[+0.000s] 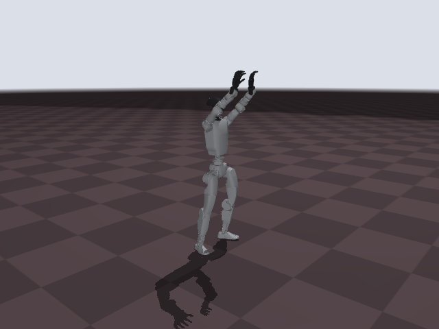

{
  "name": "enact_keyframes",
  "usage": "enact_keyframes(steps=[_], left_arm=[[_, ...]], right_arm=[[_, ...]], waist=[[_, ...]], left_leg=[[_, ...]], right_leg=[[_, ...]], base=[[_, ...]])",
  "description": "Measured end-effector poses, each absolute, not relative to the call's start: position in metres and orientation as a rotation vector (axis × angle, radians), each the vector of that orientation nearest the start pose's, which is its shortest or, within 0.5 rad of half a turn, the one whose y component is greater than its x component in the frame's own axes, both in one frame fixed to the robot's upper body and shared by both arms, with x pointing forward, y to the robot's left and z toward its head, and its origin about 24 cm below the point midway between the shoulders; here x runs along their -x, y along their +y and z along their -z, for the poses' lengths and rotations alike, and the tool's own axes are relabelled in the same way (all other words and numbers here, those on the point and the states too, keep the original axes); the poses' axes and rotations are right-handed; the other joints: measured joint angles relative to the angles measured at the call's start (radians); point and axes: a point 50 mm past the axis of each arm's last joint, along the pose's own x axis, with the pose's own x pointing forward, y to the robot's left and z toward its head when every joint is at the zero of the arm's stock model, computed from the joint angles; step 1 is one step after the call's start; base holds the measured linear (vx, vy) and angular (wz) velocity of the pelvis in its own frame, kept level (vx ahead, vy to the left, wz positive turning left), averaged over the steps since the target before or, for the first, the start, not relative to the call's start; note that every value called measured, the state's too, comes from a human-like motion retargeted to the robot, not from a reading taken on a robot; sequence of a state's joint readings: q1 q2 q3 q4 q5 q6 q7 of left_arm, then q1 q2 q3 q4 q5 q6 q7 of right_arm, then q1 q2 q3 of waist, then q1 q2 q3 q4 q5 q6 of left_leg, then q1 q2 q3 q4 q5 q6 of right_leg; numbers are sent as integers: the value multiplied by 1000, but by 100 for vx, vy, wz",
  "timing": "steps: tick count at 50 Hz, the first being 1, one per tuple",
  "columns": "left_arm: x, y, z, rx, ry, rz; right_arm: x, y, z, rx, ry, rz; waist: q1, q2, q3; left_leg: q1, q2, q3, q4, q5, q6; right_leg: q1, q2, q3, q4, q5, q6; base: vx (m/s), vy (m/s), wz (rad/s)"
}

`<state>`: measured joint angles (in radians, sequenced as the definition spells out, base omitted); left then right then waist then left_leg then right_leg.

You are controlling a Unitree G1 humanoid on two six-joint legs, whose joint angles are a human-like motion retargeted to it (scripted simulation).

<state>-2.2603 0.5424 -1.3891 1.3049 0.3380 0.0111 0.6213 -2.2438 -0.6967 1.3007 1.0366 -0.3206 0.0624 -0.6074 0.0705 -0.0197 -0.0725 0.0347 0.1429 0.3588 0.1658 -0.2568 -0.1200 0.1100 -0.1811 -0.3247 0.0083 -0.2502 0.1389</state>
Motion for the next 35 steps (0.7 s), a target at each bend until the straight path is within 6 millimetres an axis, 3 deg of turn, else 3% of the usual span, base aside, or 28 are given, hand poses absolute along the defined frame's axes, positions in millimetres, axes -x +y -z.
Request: enact_keyframes(steps=[3, 5, 8, 11, 15, 20, 23, 25, 28, 31, 33, 35], left_arm=[[-297, 110, -555, -1517, -1108, -939], [-287, 110, -563, -1343, -1183, -921], [-265, 104, -561, -1170, -1465, -895], [-233, 108, -540, -1067, -1765, -890], [-186, 132, -493, -908, -2027, -908], [-162, 142, -435, -582, -2149, -888], [-162, 132, -427, -519, -2199, -885], [-173, 118, -443, -616, -2220, -918], [-216, 89, -500, -944, -2110, -1011], [-262, 92, -542, -1310, -1731, -1108], [-282, 101, -554, -1491, -1418, -1087], [-292, 106, -559, -1571, -1152, -984]], right_arm=[[-284, -120, -563, 1398, -1187, 920], [-275, -121, -568, 1281, -1259, 919], [-249, -116, -561, 1213, -1534, 920], [-211, -114, -539, 1214, -1805, 873], [-161, -125, -490, 1236, -2043, 840], [-147, -139, -433, 1115, -2099, 800], [-152, -137, -424, 1098, -2094, 804], [-161, -131, -437, 1171, -2084, 881], [-195, -107, -498, 1289, -2018, 1002], [-233, -86, -552, 1437, -1767, 1076], [-251, -90, -573, 1494, -1508, 1078], [-261, -105, -582, 1445, -1257, 1026]], waist=[[1, -4, -7], [4, -8, -11], [14, -8, -8], [16, -3, 17], [12, 9, 83], [3, 11, 144], [6, 5, 135], [7, -2, 110], [-13, -8, 62], [-44, 5, 21], [-55, 6, 4], [-60, -2, -8]], left_leg=[[6, 0, 4, -4, -3, 3], [12, -1, 7, -5, -7, 7], [22, -2, 10, -3, -14, 11], [36, 0, 11, 0, -22, 12], [64, 2, 10, 8, -33, 14], [85, 0, 10, 8, -35, 25], [89, -2, 16, 1, -31, 29], [83, -1, 21, 0, -30, 29], [60, 1, 24, -1, -27, 14], [36, 1, 23, -3, -21, 0], [21, 1, 22, -3, -17, -7], [11, 0, 22, -4, -13, -12]], right_leg=[[2, 0, 2, 0, -4, 2], [6, -1, 7, -2, -7, -4], [17, -1, 14, -7, -11, -14], [29, 0, 19, -3, -17, -23], [51, 0, 24, 13, -30, -35], [65, -3, 30, 27, -35, -46], [62, -4, 35, 27, -33, -47], [54, -3, 39, 25, -30, -45], [36, -1, 33, 12, -21, -26], [21, 0, 21, -1, -12, -7], [10, 0, 15, -5, -7, 4], [0, -2, 12, -6, -4, 14]], base=[[0, 0, 0], [6, -1, -8], [6, 0, -8], [2, 0, -2], [0, 0, 0], [0, 0, 0], [0, 0, 0], [0, 0, 0], [0, 0, 0], [0, 0, 0], [0, 0, 0], [0, 0, 0]])
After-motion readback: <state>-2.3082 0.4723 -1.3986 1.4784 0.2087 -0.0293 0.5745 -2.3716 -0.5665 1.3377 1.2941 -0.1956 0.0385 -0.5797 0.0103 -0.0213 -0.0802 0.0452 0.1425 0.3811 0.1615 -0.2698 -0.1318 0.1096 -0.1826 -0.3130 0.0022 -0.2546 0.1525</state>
